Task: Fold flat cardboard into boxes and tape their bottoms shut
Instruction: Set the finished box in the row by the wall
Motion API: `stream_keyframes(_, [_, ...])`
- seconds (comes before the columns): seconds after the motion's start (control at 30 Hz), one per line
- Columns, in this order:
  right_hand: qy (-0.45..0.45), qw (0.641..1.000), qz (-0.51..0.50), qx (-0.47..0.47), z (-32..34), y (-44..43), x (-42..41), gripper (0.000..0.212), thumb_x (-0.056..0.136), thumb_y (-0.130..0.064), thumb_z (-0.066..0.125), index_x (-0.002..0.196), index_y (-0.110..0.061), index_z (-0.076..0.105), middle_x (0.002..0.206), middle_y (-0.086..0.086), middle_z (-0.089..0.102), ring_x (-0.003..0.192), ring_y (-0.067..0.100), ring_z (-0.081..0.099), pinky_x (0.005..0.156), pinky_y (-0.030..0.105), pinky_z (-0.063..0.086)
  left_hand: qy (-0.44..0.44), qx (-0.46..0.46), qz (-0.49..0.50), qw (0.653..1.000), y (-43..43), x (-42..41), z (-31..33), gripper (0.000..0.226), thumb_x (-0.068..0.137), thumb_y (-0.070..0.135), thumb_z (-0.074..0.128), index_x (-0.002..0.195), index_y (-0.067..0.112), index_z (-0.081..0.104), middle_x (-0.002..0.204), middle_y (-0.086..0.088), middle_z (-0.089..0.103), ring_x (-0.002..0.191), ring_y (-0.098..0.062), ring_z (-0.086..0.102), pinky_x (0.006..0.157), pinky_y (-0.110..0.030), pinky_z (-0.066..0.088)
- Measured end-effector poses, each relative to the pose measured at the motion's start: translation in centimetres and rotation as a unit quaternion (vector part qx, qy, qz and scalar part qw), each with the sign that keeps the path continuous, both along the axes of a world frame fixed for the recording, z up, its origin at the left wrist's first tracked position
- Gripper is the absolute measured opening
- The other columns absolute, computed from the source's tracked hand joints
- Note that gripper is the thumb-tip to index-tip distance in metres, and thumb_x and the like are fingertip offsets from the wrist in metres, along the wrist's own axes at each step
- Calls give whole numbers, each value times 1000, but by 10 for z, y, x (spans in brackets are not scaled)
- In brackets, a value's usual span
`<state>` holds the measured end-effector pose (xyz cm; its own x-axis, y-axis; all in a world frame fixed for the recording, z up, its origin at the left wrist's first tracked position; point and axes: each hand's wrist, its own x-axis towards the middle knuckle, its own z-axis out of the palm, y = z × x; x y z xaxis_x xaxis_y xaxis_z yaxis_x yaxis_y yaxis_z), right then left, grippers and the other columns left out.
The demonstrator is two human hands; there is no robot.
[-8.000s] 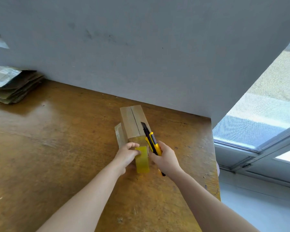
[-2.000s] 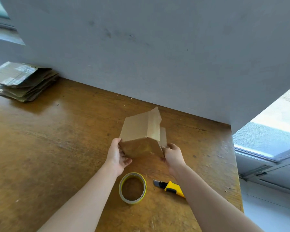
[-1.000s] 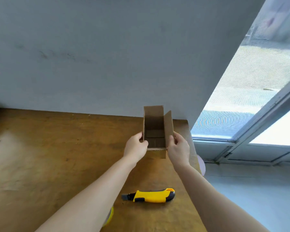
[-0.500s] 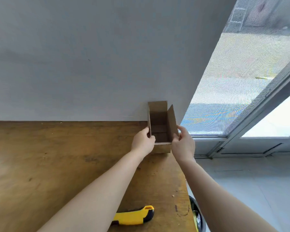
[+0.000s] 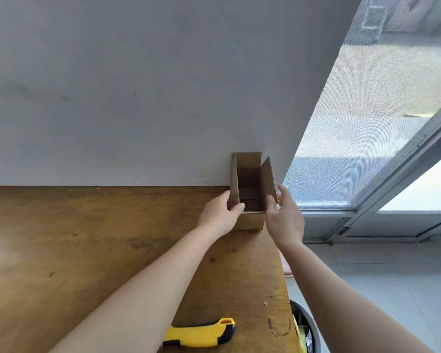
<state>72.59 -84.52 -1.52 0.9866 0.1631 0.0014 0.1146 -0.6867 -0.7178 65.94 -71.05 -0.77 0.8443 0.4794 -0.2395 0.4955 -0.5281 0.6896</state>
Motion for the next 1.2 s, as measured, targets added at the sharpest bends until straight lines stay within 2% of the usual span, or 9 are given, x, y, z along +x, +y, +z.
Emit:
stream_keyframes(0.1, [-72,997,18,-24,13,1,-11,48,96,-31,52,140,-15,44,131,10,54,123,29,46,102,40,34,8,66,-22,998,8,-24,12,58,96,42,50,147,21,34,153,1,36,139,-20,34,110,-37,31])
stream_keyframes(0.3, [-170,974,128,-74,52,27,-49,45,93,-33,57,135,-18,51,134,4,52,123,26,44,101,40,35,-2,204,8,979,39,-99,52,52,96,36,51,144,20,41,149,2,41,137,-19,37,109,-36,36])
stream_keyframes(0.43, [-230,932,247,-131,74,58,-92,42,93,-36,55,132,-20,52,134,3,51,126,25,41,104,39,29,23,339,38,940,66,-168,79,50,96,36,49,142,19,43,147,1,44,136,-20,38,107,-38,38])
stream_keyframes(0.57, [-286,886,333,-149,92,93,-144,46,92,-40,54,135,-25,47,139,0,47,129,23,39,108,39,27,60,422,93,900,92,-241,100,49,95,36,50,141,18,45,145,0,47,135,-21,39,104,-39,39])
stream_keyframes(0.7, [-325,847,391,-151,106,129,-198,48,91,-38,54,136,-25,44,142,2,44,131,24,38,110,39,25,89,463,149,869,116,-314,114,47,93,37,52,137,20,50,140,2,51,132,-18,41,103,-39,38])
stream_keyframes(0.9, [-361,804,447,-150,122,187,-291,51,89,-40,57,136,-25,43,139,2,45,129,25,39,109,40,28,121,483,203,843,151,-427,128,40,90,35,54,128,23,54,131,5,54,126,-18,42,97,-37,38])
stream_keyframes(1.0, [-375,787,466,-152,127,219,-343,52,90,-40,57,137,-24,42,140,4,45,130,26,39,109,41,28,131,490,225,832,169,-487,133,30,88,32,52,117,24,56,123,6,57,120,-17,45,94,-35,37])
stream_keyframes(1.2, [-393,766,484,-161,127,287,-452,52,89,-41,59,135,-23,43,140,4,44,130,25,38,109,40,27,152,485,247,825,218,-600,135,28,89,30,51,117,26,52,122,7,55,121,-18,45,96,-34,37])
